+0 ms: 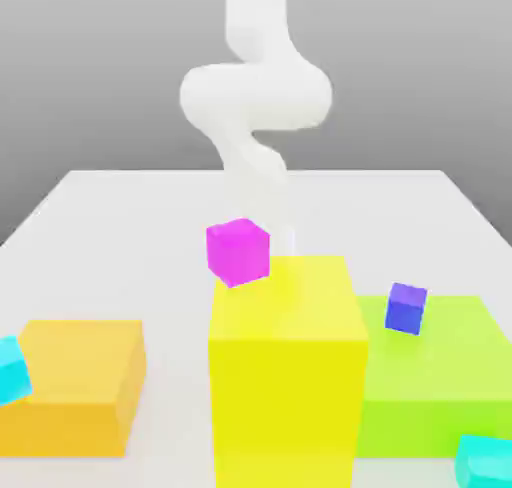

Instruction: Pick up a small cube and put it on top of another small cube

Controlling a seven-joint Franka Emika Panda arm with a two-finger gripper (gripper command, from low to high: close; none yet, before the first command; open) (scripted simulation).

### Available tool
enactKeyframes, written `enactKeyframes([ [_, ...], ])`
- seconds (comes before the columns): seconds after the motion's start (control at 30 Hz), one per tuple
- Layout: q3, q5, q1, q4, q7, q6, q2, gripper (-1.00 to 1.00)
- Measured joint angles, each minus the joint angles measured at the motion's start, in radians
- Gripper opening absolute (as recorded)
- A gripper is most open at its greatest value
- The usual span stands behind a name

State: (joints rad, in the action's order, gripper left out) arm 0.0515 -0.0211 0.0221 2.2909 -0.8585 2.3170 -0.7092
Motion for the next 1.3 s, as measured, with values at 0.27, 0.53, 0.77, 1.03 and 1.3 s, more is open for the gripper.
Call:
enactKeyframes([
  [0.27,0.161,-0.095,0.054,-0.029,-0.209,0.056,0.293,0.00],
  [0.53,0.275,-0.221,0.058,-0.059,-0.438,0.107,0.586,0.00],
  [0.77,0.301,-0.302,-0.012,-0.084,-0.617,0.156,0.836,0.00],
  [1.03,0.322,-0.293,-0.095,-0.105,-0.753,0.234,1.093,0.00],
  [1.3,0.255,-0.356,-0.171,-0.144,-0.831,0.360,1.288,-1.00],
])
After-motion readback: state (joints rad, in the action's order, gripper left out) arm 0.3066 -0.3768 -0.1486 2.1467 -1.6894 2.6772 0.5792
